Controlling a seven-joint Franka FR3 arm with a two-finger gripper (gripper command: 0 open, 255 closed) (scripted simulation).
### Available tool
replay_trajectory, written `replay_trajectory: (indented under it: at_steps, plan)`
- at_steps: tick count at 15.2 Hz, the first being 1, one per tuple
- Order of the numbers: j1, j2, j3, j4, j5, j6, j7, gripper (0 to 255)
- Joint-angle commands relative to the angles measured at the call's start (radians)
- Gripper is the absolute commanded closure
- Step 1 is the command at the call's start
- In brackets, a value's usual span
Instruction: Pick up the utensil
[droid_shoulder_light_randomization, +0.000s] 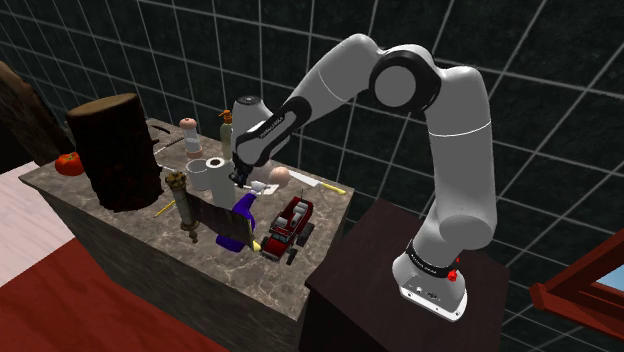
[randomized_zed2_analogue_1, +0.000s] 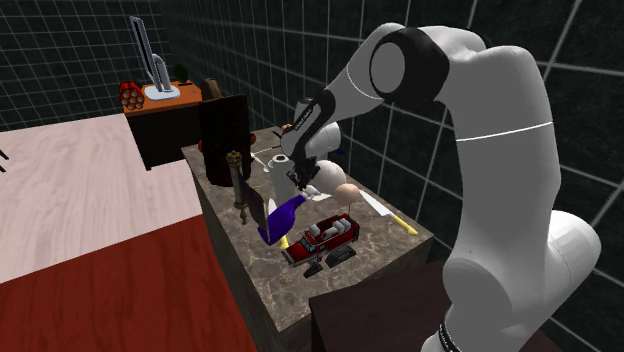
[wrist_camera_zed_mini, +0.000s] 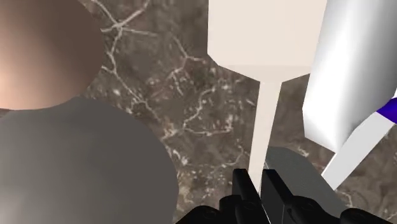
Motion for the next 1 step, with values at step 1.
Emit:
replay_trajectory:
  at_steps: [1]
  plan:
    - [0.001,-0.003,0.000,0.004,0.000,-0.007,0.001,255]
